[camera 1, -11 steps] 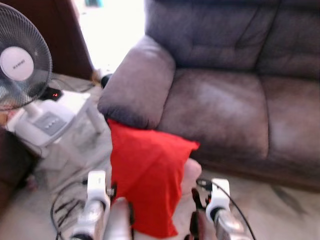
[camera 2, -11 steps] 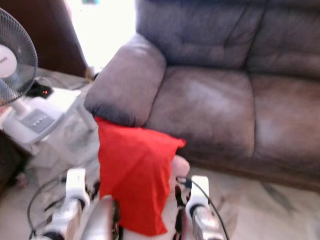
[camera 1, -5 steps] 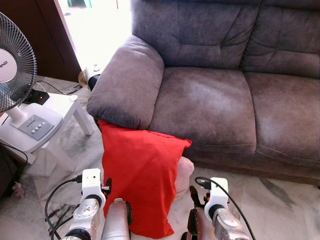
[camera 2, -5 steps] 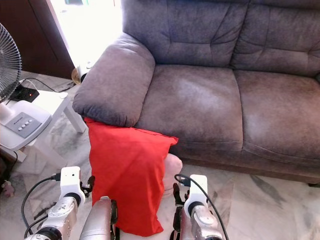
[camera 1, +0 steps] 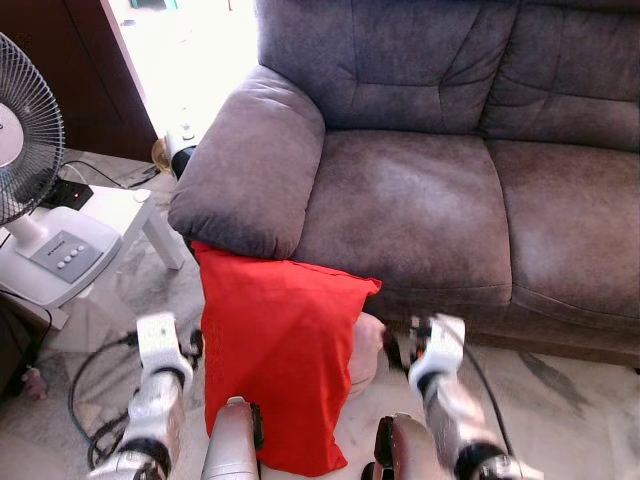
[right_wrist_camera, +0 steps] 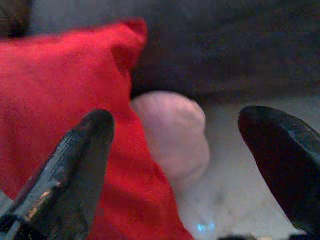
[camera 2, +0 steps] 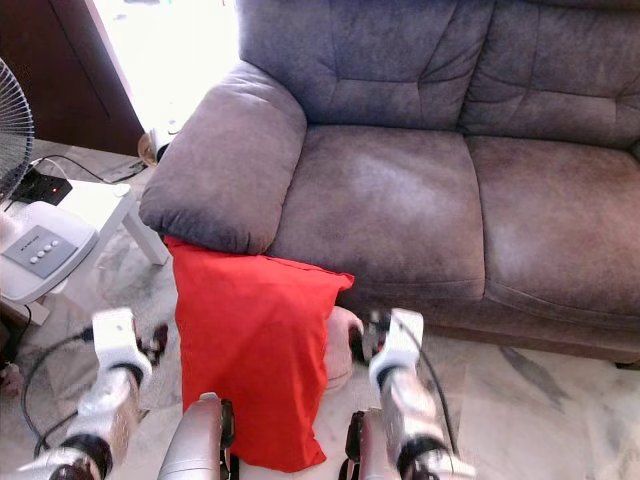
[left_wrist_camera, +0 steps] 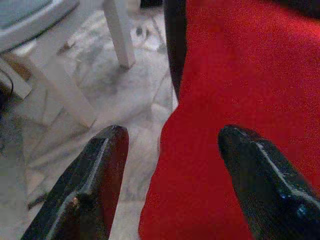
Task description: Move the pillow to the sofa from floor
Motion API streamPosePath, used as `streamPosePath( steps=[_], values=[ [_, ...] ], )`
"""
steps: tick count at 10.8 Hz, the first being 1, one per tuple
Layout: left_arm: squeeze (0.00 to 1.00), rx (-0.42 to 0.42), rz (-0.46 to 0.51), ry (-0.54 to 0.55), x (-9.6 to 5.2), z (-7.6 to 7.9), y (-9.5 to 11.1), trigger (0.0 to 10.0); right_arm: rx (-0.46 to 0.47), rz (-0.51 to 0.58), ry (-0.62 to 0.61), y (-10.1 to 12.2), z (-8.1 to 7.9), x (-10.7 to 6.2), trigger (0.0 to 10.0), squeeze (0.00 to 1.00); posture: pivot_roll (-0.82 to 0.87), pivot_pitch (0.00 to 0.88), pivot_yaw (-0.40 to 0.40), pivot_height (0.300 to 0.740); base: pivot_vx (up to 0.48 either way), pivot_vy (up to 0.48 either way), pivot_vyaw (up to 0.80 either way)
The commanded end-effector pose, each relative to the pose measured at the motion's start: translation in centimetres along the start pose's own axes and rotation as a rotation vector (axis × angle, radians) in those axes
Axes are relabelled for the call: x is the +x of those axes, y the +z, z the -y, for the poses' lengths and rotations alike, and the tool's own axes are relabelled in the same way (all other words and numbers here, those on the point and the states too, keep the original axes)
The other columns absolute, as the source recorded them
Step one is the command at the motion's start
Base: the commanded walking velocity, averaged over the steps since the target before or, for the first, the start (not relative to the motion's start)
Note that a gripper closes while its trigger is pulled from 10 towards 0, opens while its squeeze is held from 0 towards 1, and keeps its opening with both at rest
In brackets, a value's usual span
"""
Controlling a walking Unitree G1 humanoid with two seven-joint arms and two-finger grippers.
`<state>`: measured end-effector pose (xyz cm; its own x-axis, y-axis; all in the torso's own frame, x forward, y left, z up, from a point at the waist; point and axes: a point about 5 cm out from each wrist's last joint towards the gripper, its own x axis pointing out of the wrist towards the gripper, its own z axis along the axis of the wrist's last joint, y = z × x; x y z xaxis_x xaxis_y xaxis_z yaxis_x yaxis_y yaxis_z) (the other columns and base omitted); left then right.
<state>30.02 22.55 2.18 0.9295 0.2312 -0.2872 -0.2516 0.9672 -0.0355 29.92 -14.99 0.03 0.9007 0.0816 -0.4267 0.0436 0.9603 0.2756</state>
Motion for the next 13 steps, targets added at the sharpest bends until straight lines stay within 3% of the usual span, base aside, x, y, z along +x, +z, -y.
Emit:
streamPosePath(
  steps=[1,4,8,11,13],
  values=[
    [0.00,-0.025,0.020,-0.014,0.2,0.3,0.4,10.0,0.021,-0.001,-0.001,0.3,0.0,0.1,10.0,0.00,0.07,0.185,-0.003,0.618,0.000,0.000,0.00],
    [0.00,-0.038,0.022,-0.039,0.2,1.0,0.5,10.0,0.014,-0.006,0.002,1.4,-0.1,0.6,10.0,0.00,0.07,0.184,-0.006,0.614,0.000,0.000,0.00],
    [0.00,-0.039,0.011,-0.043,0.0,1.2,0.1,10.0,0.022,-0.011,0.016,0.9,-0.2,0.5,10.0,0.00,0.07,0.173,-0.006,0.546,0.000,0.000,0.00],
    [0.00,-0.040,0.027,-0.042,0.2,1.0,0.5,10.0,0.034,0.001,0.029,1.1,-0.5,0.5,10.0,0.00,0.08,0.194,-0.007,0.546,0.000,0.000,0.00],
    [0.00,-0.043,0.058,-0.026,0.4,0.5,1.3,10.0,0.069,0.056,0.084,3.0,-1.3,1.1,10.0,0.00,0.09,0.215,-0.002,0.546,0.000,0.000,0.00]
  ],
)
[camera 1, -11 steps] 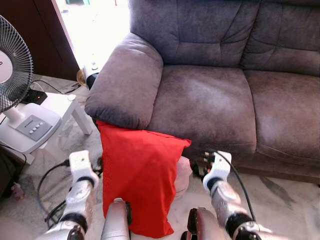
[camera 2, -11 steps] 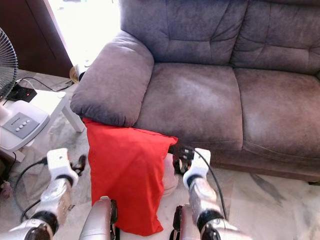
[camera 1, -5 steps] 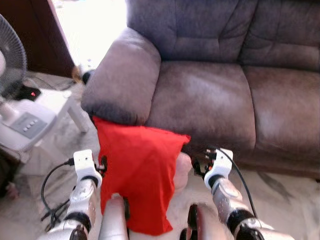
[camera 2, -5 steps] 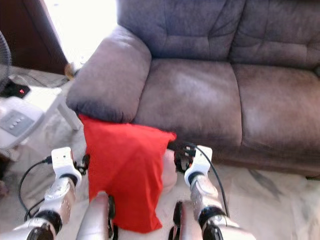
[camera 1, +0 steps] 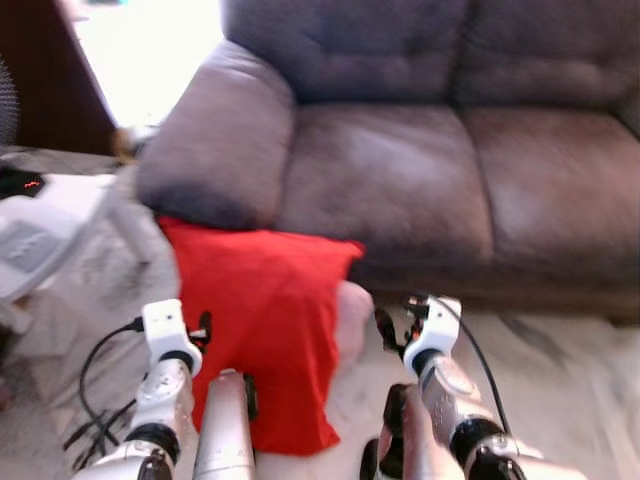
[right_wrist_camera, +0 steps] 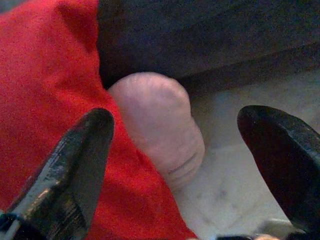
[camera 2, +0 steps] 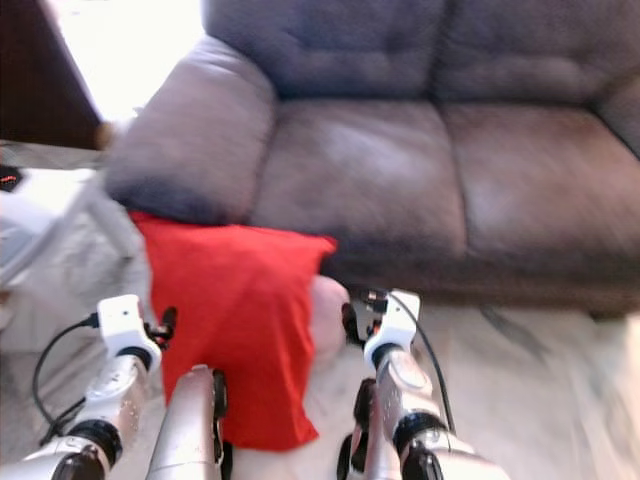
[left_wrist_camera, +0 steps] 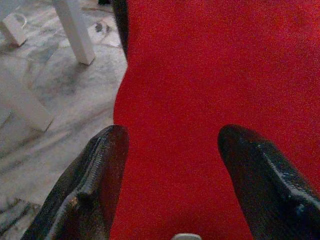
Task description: Move the pillow to the sofa from floor
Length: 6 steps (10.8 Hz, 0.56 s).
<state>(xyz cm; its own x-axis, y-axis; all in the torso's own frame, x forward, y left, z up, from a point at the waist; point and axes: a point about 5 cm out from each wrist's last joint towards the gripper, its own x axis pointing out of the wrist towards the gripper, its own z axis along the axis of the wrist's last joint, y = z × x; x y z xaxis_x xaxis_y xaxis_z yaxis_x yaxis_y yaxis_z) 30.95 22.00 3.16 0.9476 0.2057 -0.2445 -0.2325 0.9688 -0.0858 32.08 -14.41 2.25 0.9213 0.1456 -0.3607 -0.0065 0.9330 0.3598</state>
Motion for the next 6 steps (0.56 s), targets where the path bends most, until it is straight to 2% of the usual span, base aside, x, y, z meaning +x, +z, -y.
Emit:
streamPosePath(
  steps=[1,3,4,5,6],
  values=[
    [0.00,0.002,0.023,0.008,0.0,-0.5,0.3,10.0,0.039,0.038,0.026,1.3,-0.6,0.5,10.0,0.00,0.10,0.232,0.006,0.546,0.000,0.000,0.00],
    [0.00,0.004,0.048,0.007,0.1,-0.8,0.9,10.0,0.150,0.081,0.063,3.4,-1.6,1.3,10.0,0.00,0.10,0.254,0.015,0.546,0.000,0.000,0.00],
    [0.00,0.008,0.062,0.002,0.3,-0.8,1.4,10.0,0.174,0.086,0.083,4.2,-2.0,1.5,10.0,0.00,0.11,0.263,0.020,0.546,0.000,0.000,0.00],
    [0.00,0.011,0.099,-0.006,0.7,-0.8,2.5,10.0,0.161,0.098,0.122,5.4,-2.9,1.9,10.0,0.00,0.11,0.278,0.028,0.546,0.000,0.000,0.00],
    [0.00,0.012,0.109,-0.010,0.8,-0.7,2.7,10.0,0.154,0.104,0.127,5.6,-3.1,2.0,10.0,0.00,0.11,0.279,0.029,0.546,0.000,0.000,0.00]
  ],
)
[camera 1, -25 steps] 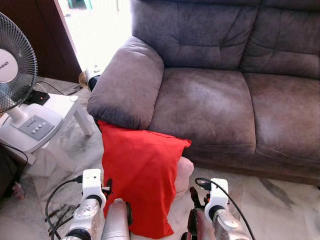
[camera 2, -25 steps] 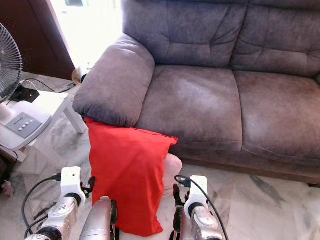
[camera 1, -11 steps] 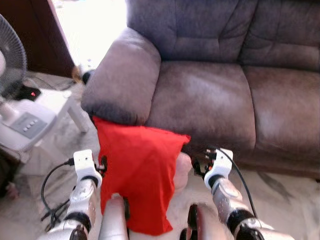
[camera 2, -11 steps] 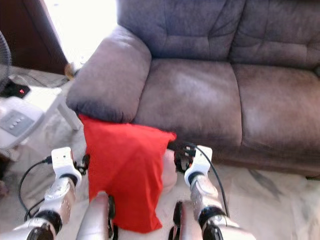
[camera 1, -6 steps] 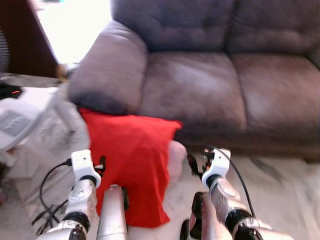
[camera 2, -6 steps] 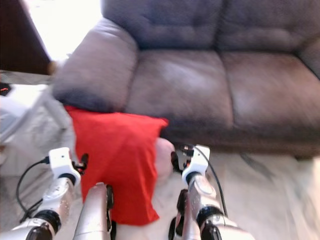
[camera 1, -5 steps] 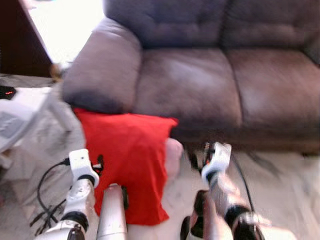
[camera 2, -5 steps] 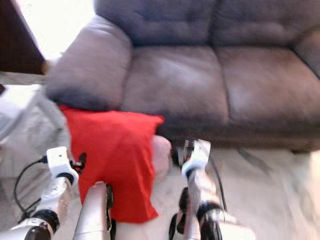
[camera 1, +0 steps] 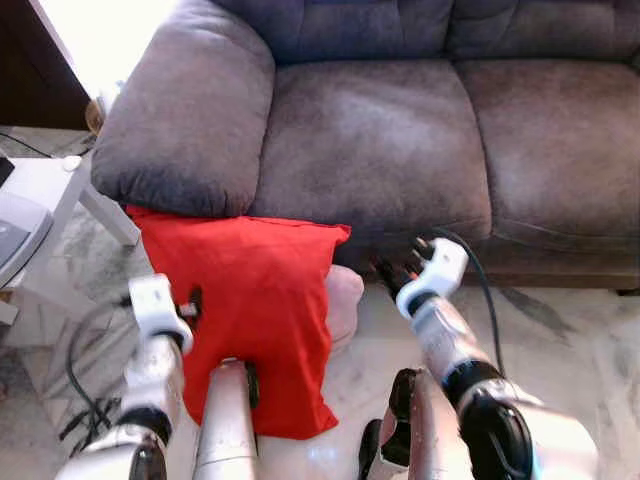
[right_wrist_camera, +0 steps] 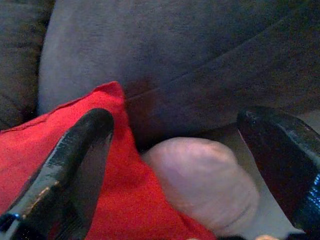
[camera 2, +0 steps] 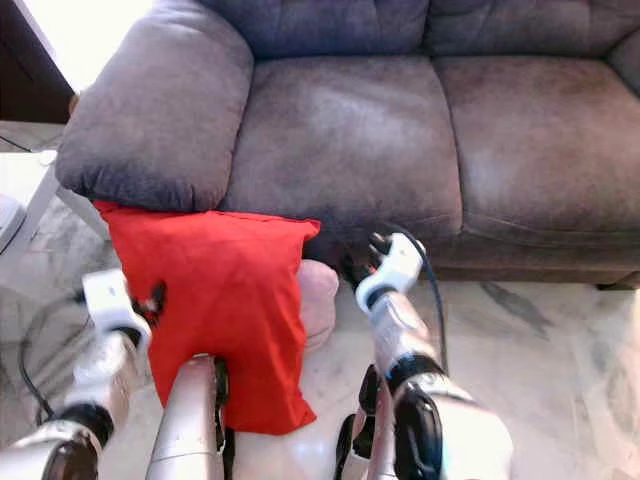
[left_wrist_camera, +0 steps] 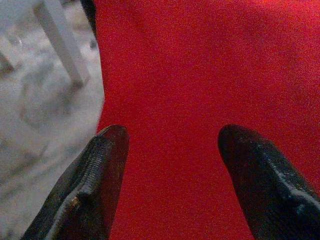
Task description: Move the pillow to the sofa from floor
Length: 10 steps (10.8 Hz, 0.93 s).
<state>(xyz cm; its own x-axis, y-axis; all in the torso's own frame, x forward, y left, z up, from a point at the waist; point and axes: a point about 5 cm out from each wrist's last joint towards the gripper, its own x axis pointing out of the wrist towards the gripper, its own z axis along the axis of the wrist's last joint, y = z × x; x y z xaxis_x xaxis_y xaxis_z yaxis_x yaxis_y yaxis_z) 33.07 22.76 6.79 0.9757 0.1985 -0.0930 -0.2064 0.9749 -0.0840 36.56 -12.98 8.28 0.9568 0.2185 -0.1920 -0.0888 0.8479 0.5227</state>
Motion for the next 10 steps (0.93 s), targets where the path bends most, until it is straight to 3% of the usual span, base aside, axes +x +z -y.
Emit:
streamPosePath(
  steps=[1,5,8,10],
  values=[
    [0.00,-0.006,0.012,0.015,-0.1,-0.5,0.1,10.0,0.014,-0.021,0.000,-0.6,0.0,-0.1,10.0,0.00,0.12,0.278,0.028,0.546,0.000,0.000,0.00],
    [0.00,-0.016,0.047,0.019,0.0,-0.5,0.7,10.0,0.026,-0.012,-0.047,-0.8,0.5,-0.3,10.0,0.00,0.12,0.277,0.026,0.546,0.000,0.000,0.00],
    [0.00,-0.029,0.093,0.025,0.0,-0.7,1.5,10.0,0.077,0.022,0.014,1.7,-2.4,1.3,10.0,0.00,0.13,0.311,0.034,0.546,0.000,0.000,0.00],
    [0.00,-0.023,0.197,-0.005,0.9,-0.3,4.3,10.0,0.103,-0.004,0.080,2.2,-4.4,1.9,10.0,0.00,0.15,0.324,0.036,0.546,0.000,0.000,0.00]
  ],
)
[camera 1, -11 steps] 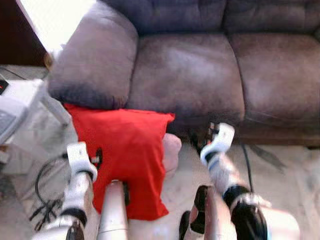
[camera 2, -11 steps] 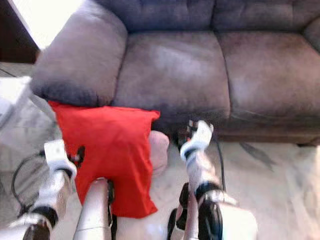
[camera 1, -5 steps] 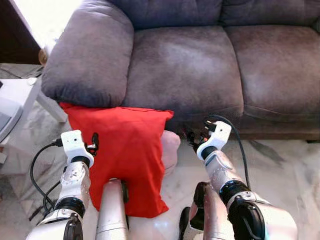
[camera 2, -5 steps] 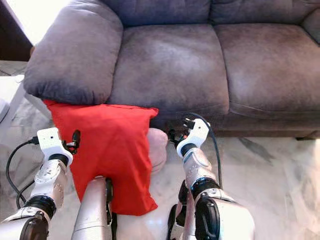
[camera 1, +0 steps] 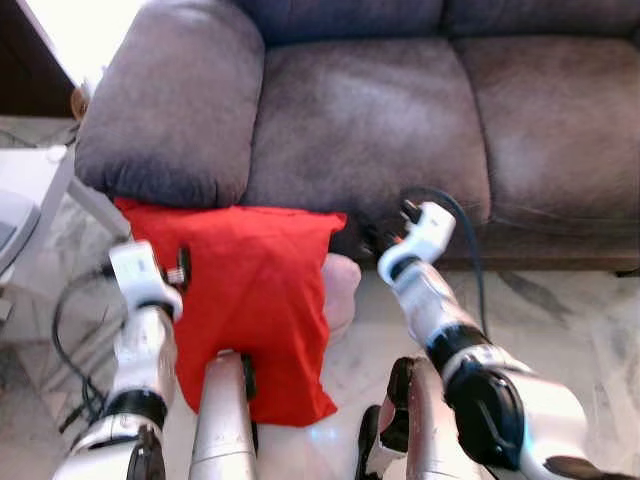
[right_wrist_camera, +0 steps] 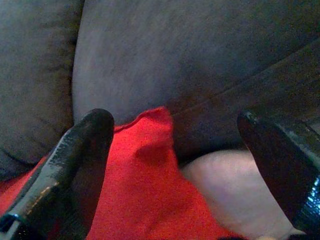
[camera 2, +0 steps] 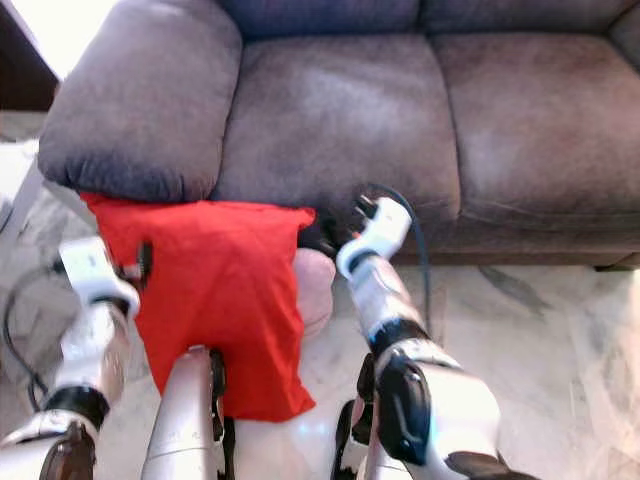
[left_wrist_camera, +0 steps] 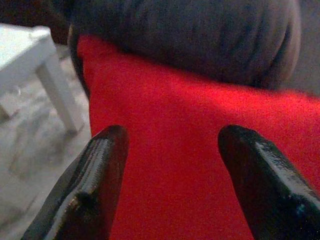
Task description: Move the pillow to the sofa from floor
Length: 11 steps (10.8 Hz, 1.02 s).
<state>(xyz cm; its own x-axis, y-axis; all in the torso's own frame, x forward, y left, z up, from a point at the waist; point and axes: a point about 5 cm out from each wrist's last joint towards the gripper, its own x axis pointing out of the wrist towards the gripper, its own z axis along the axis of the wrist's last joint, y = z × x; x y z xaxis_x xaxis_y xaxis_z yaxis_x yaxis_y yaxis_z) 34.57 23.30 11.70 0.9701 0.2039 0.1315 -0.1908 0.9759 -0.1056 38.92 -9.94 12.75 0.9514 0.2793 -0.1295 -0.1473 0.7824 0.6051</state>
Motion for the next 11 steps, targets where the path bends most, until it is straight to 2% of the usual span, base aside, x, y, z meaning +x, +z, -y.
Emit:
streamPosePath(
  steps=[1,3,4,8,9,10,11],
  values=[
    [0.00,-0.003,0.027,0.017,0.4,-0.7,0.9,10.0,0.002,-0.044,0.005,-0.9,-0.2,0.0,10.0,0.00,0.15,0.332,0.034,0.546,0.000,0.000,0.00],
    [0.00,-0.059,0.131,0.055,1.2,-1.8,4.0,10.0,0.073,-0.090,-0.043,-1.6,-0.4,0.1,10.0,0.00,0.18,0.355,0.038,0.546,0.000,0.000,0.00],
    [0.00,-0.087,0.164,0.053,1.1,-2.1,5.2,10.0,0.097,-0.089,-0.040,-1.6,-0.8,0.2,10.0,1.00,0.20,0.363,0.037,0.546,0.000,0.000,0.00],
    [0.00,-0.134,0.229,0.059,0.3,-2.2,7.8,10.0,0.216,-0.083,0.027,-1.6,-2.5,0.6,10.0,1.00,0.22,0.398,0.033,0.546,0.000,0.000,0.00],
    [0.00,-0.143,0.252,0.054,0.2,-2.1,8.8,10.0,0.203,-0.091,0.050,-1.6,-3.0,0.7,10.0,0.05,0.23,0.410,0.034,0.546,0.000,0.000,0.00],
    [0.00,-0.153,0.272,0.047,0.1,-2.1,9.8,10.0,0.218,-0.100,0.052,-1.8,-3.3,0.8,10.0,0.00,0.24,0.417,0.035,0.546,0.000,0.000,0.00],
    [0.00,-0.186,0.280,0.029,-0.1,-2.2,10.7,10.0,0.219,-0.109,0.058,-2.1,-3.6,0.8,10.0,0.00,0.25,0.421,0.035,0.546,0.000,0.000,0.00]
  ],
)
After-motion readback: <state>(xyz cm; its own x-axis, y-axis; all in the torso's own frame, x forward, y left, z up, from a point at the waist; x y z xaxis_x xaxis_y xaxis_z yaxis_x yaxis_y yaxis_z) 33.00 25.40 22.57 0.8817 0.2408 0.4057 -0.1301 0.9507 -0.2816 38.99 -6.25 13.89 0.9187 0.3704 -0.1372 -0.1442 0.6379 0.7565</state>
